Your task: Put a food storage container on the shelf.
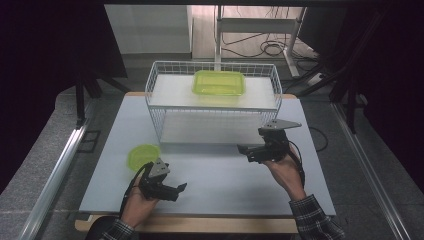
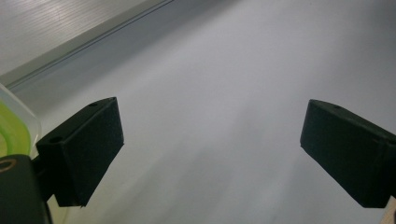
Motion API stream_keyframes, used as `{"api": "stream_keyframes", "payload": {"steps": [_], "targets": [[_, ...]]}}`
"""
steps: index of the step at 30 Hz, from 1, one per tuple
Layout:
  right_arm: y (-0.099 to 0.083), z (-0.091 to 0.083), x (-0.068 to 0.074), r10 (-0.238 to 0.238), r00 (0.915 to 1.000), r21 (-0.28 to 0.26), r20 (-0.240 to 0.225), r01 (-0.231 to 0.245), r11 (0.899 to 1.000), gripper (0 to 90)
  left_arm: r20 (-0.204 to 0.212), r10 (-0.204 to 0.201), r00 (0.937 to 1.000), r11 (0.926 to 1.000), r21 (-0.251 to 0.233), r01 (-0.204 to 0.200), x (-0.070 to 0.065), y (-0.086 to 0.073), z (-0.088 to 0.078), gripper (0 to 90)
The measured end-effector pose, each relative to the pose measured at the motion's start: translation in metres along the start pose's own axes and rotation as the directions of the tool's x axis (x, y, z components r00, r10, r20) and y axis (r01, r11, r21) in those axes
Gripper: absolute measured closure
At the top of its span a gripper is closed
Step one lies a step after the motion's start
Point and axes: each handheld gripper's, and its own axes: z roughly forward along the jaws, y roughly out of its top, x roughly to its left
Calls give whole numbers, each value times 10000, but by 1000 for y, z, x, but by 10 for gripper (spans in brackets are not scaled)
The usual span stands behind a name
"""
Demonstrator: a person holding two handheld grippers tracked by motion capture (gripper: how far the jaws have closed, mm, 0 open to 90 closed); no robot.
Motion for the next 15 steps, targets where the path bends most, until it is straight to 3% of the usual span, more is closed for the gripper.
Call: {"api": "stream_keyframes", "payload": {"steps": [15], "targets": [[-32, 0, -2, 163, 9997, 70, 188, -164, 9998, 9, -20, 15, 10000, 10000, 18, -15, 0, 0, 0, 56]]}}
